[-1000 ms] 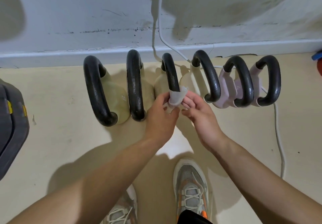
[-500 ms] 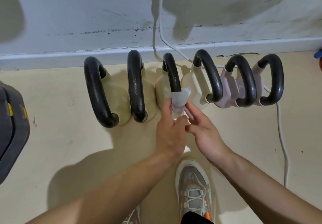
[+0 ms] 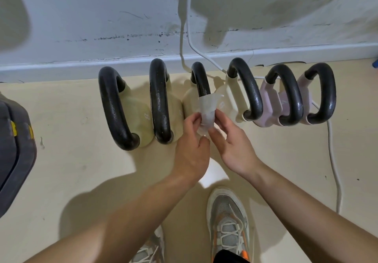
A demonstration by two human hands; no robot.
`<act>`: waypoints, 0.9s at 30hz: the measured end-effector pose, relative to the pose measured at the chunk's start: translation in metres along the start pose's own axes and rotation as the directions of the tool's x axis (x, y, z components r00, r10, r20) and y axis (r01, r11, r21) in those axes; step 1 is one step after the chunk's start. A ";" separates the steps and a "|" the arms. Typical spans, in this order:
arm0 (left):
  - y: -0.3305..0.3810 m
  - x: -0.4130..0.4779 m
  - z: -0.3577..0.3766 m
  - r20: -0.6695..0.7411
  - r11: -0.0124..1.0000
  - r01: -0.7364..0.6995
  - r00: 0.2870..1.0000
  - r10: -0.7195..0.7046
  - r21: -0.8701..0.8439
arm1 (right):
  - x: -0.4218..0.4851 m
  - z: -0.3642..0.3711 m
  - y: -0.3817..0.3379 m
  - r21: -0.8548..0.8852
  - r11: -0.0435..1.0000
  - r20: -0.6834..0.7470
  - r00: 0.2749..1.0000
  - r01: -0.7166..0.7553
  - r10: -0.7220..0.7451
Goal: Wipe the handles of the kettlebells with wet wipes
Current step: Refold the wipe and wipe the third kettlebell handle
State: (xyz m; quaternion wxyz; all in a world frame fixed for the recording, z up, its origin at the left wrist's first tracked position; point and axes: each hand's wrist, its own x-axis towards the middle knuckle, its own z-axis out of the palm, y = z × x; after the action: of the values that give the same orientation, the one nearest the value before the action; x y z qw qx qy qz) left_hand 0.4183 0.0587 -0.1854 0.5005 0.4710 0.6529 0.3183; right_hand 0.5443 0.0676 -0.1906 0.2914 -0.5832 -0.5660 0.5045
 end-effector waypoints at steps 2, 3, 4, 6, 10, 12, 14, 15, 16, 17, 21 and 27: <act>0.001 -0.001 -0.001 -0.001 1.000 -0.003 1.000 0.003 0.005 | 0.005 -0.001 0.004 -0.214 0.974 -0.023 0.997 0.073 -0.080; 0.001 -0.001 -0.001 -0.003 1.000 0.001 1.000 -0.001 0.001 | 0.008 -0.003 0.006 -0.297 0.950 -0.042 0.993 0.092 -0.109; 0.002 -0.002 0.000 -0.011 1.000 0.004 1.000 -0.004 -0.010 | 0.010 -0.003 0.009 -0.365 0.925 -0.060 0.989 0.101 -0.132; 0.004 -0.004 0.002 -0.043 0.999 0.009 0.999 -0.010 -0.038 | 0.015 -0.004 0.013 -0.457 0.883 -0.091 0.981 0.110 -0.169; 0.008 0.002 0.003 -0.082 0.999 0.010 0.997 -0.014 -0.039 | 0.023 -0.001 0.021 -0.548 0.828 -0.151 0.959 0.121 -0.241; 0.006 0.008 0.001 -0.051 1.000 -0.006 0.999 0.005 -0.007 | 0.025 -0.001 0.025 -0.601 0.788 -0.161 0.946 0.133 -0.283; 0.004 0.012 0.000 -0.022 0.999 -0.030 0.999 0.031 0.037 | 0.028 -0.001 0.029 -0.620 0.775 -0.158 0.948 0.122 -0.276; 0.003 0.014 0.001 -0.016 0.997 -0.051 0.998 0.052 0.065 | 0.029 -0.001 0.030 -0.612 0.783 -0.157 0.953 0.112 -0.259; 0.002 0.015 0.002 -0.019 0.993 -0.076 0.997 0.078 0.095 | 0.029 -0.001 0.030 -0.593 0.798 -0.161 0.957 0.102 -0.243; 0.000 0.017 0.003 -0.030 0.986 -0.106 0.993 0.110 0.126 | 0.029 0.000 0.029 -0.559 0.824 -0.169 0.959 0.097 -0.228; -0.011 0.026 0.003 -0.049 0.957 -0.210 0.973 0.224 0.200 | 0.017 0.003 0.020 -0.339 0.937 -0.182 0.972 0.083 -0.151; -0.019 0.031 0.006 -0.064 0.913 -0.256 0.955 0.290 0.319 | -0.002 -0.002 0.008 0.001 0.999 -0.244 0.969 -0.042 0.041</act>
State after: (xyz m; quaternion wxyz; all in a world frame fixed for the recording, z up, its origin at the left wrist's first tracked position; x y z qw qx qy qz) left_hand 0.4167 0.0805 -0.2153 0.3352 0.6115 0.6486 0.3050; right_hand 0.5492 0.0644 -0.1973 0.3470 -0.6532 -0.5146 0.4337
